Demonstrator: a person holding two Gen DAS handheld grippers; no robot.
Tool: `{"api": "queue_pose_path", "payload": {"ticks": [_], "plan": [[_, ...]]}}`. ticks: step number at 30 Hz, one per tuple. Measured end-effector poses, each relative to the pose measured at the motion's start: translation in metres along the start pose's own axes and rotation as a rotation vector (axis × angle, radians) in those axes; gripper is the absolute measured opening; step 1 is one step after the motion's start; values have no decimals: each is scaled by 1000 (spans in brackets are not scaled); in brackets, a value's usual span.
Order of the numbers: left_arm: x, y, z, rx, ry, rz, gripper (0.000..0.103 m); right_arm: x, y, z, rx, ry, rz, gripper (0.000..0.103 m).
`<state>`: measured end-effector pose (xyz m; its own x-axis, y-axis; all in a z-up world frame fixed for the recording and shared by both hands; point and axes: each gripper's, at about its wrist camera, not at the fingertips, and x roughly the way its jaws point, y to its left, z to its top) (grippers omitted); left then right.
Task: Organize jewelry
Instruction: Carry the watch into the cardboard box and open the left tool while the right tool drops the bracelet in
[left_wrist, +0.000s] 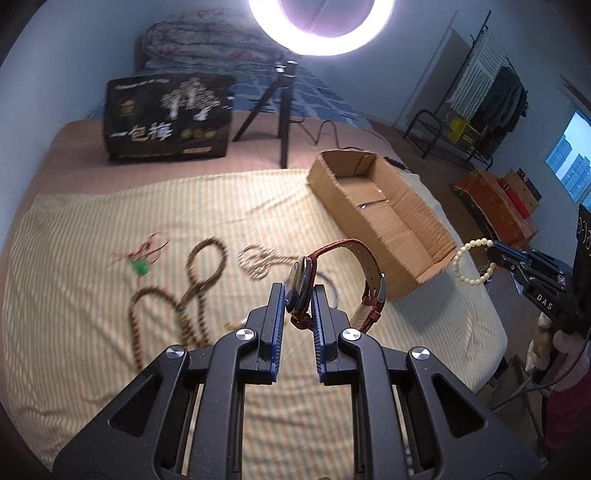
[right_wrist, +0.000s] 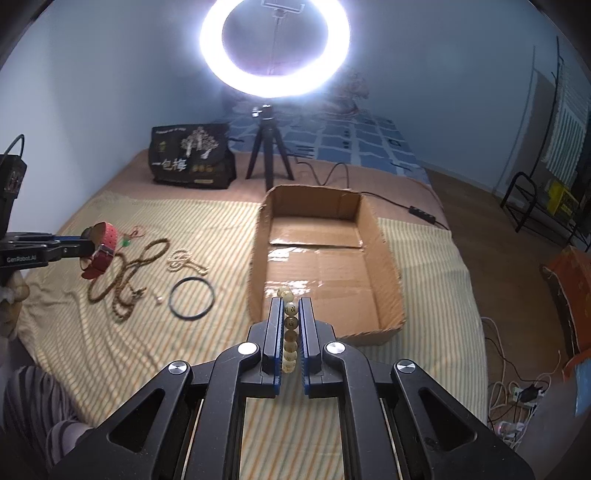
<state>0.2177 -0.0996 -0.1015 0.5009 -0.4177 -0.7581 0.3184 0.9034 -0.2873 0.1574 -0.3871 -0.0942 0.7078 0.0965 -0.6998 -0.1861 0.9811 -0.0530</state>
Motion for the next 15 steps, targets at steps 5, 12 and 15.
{"api": "queue_pose_path", "payload": {"ticks": [5, 12, 15], "plan": [[26, -27, 25, 36, 0, -8, 13, 6, -15, 8, 14, -15, -15, 6], [63, -60, 54, 80, -3, -23, 13, 25, -37, 19, 32, -19, -41, 6], [79, -70, 62, 90, 6, -27, 13, 37, -45, 21, 40, -9, -55, 6]]}}
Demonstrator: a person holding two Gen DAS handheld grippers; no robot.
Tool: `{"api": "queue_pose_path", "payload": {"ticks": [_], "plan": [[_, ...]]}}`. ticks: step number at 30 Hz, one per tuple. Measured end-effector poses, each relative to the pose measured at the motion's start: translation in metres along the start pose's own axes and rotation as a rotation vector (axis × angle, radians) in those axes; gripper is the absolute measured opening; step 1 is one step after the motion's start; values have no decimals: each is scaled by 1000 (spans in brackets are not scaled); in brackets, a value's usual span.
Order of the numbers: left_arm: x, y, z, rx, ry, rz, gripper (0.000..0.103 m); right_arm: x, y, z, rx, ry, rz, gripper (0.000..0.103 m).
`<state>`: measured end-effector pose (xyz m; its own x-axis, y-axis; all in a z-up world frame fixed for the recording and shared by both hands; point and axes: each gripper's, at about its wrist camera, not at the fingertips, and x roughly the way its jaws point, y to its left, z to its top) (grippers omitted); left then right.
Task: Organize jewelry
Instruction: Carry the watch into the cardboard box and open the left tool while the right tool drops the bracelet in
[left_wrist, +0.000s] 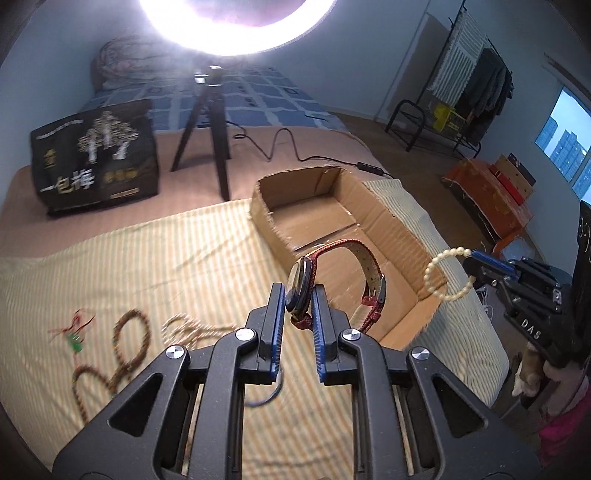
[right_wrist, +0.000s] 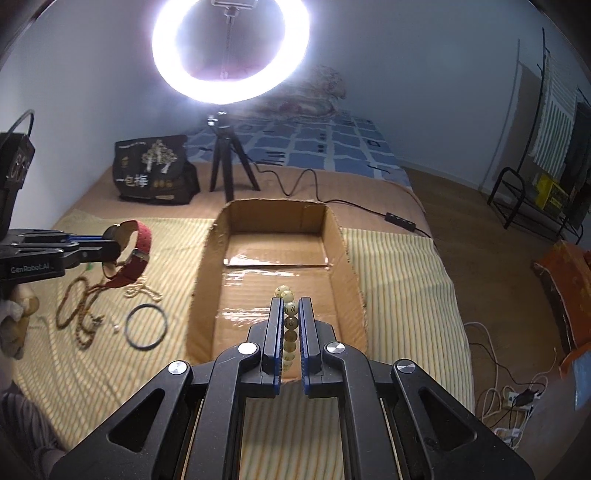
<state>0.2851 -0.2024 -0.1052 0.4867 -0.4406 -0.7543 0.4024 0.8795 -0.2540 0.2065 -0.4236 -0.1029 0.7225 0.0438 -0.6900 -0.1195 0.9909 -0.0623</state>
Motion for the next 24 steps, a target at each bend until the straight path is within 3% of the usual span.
{"api": "queue_pose_path", "payload": {"ticks": [11, 24], "plan": [[64, -22, 13, 10, 66, 5, 13, 44, -24, -7, 66, 64, -6, 6], [82, -26, 14, -6, 92, -13, 13, 61, -31, -14, 92, 103, 3, 6]]}}
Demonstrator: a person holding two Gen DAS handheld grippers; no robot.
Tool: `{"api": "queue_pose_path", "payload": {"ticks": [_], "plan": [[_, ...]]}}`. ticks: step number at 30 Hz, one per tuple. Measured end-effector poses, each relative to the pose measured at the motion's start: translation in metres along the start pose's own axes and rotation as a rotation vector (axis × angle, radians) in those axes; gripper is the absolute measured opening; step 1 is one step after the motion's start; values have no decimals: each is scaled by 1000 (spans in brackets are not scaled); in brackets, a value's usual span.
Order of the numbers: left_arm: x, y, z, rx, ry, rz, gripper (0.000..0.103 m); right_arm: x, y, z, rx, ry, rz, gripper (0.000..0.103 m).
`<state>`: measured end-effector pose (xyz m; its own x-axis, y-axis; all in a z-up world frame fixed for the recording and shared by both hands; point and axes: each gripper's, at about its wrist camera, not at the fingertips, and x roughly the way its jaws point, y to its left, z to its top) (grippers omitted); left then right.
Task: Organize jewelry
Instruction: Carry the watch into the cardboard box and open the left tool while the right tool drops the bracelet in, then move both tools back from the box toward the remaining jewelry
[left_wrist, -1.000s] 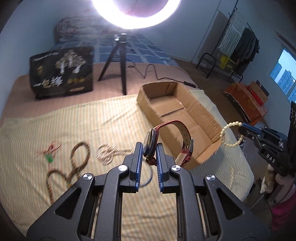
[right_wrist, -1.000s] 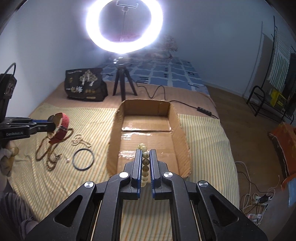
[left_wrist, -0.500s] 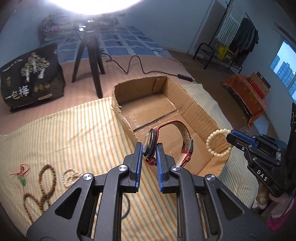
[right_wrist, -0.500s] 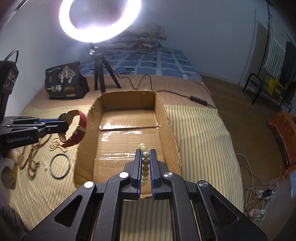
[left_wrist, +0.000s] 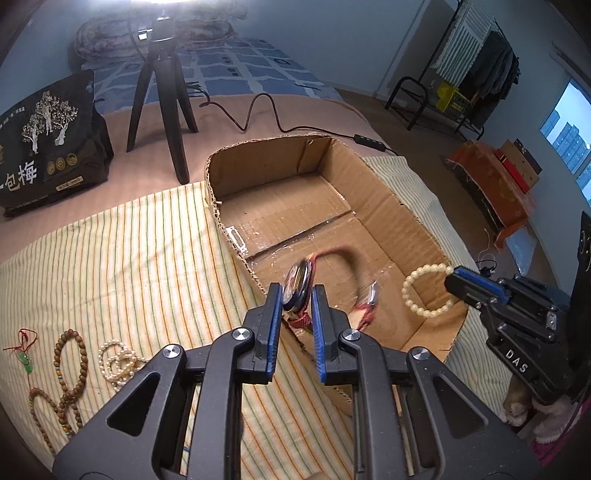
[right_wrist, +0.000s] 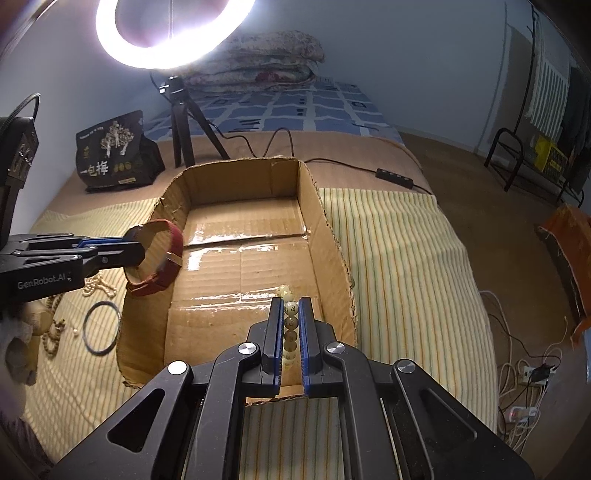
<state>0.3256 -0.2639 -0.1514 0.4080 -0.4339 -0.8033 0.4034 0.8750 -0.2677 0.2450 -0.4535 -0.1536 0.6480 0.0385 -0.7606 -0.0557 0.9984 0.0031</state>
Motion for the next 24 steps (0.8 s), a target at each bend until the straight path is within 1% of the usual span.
{"api": "queue_pose_path", "payload": {"ticks": [2, 3, 4, 6, 8, 9, 10, 24], "plan": [[-1, 0, 1, -2, -1, -2, 17, 0, 0, -1, 3, 5, 4, 6], [-2, 0, 1, -3, -3, -3, 22, 0, 1, -1, 2, 4, -5, 7], [-3, 0, 1, -2, -7, 0, 23, -1, 1, -1, 2, 3, -13, 8], [-7, -1, 0, 7, -11, 3, 23, -3, 1, -1, 3, 1, -17, 16], [-12, 0, -1, 9, -19, 10, 23, -7, 1, -1, 5, -10, -19, 37], [-14, 0, -1, 8, -20, 9, 23, -9, 2, -1, 5, -18, -20, 41], [-17, 1, -2, 6, -24, 7, 23, -13, 3, -1, 4, -29, -20, 42], [-67, 12, -9, -5, -88, 31, 23, -43, 19, -1, -10, -60, -20, 42]]}}
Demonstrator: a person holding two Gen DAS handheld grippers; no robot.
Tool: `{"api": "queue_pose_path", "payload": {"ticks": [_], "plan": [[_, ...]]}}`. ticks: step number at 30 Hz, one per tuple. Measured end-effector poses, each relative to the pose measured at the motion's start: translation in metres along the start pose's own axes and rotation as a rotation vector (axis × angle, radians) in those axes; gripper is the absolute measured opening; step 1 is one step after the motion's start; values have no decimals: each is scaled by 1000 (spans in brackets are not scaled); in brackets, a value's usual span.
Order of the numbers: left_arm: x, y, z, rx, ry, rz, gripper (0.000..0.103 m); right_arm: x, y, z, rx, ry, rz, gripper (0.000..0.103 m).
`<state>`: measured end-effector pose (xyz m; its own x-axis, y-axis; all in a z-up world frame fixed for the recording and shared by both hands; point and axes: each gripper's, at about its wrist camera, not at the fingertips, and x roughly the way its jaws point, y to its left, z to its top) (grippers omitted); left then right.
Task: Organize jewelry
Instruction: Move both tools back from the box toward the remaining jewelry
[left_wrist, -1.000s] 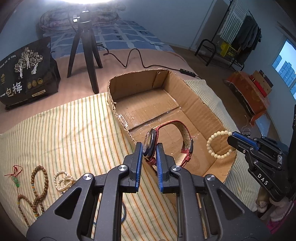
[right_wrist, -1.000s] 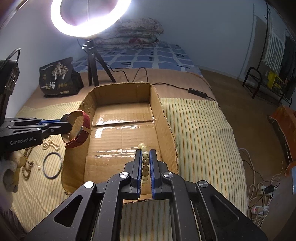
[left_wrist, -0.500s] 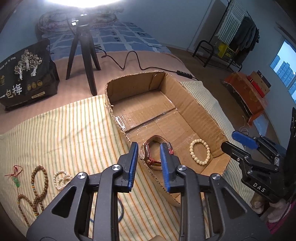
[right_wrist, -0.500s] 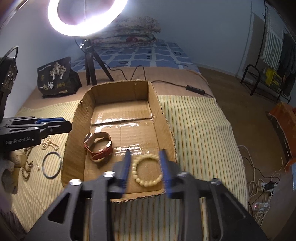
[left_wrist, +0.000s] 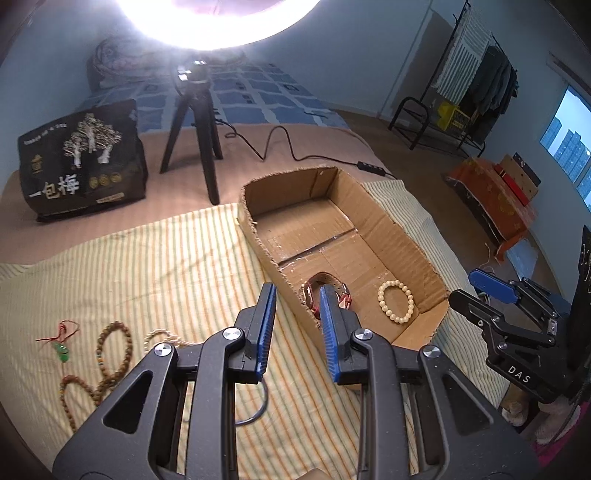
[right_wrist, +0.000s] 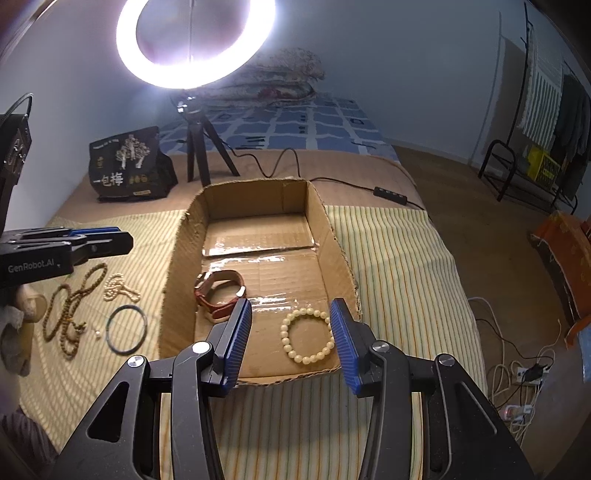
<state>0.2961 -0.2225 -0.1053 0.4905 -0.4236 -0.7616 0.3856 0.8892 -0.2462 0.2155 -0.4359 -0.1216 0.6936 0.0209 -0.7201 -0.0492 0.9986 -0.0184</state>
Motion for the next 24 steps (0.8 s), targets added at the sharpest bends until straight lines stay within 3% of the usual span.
{"api": "queue_pose_path", "payload": {"ticks": [8, 12, 17, 20, 24], "plan": [[-45, 17, -7, 16, -58, 37, 23, -23, 20, 1, -33, -29, 18, 43], [-74, 32, -14, 42, -103, 84, 23, -32, 33, 2, -50, -33, 49, 57], [-100, 60, -27, 15, -119, 110, 24, -42, 55, 1, -96, -39, 85, 58], [-118, 82, -40, -9, -129, 125, 43, -44, 69, 0, -130, -35, 110, 60], [-133, 109, -58, -31, -119, 161, 45, -44, 90, -5, -176, -32, 144, 70]]}}
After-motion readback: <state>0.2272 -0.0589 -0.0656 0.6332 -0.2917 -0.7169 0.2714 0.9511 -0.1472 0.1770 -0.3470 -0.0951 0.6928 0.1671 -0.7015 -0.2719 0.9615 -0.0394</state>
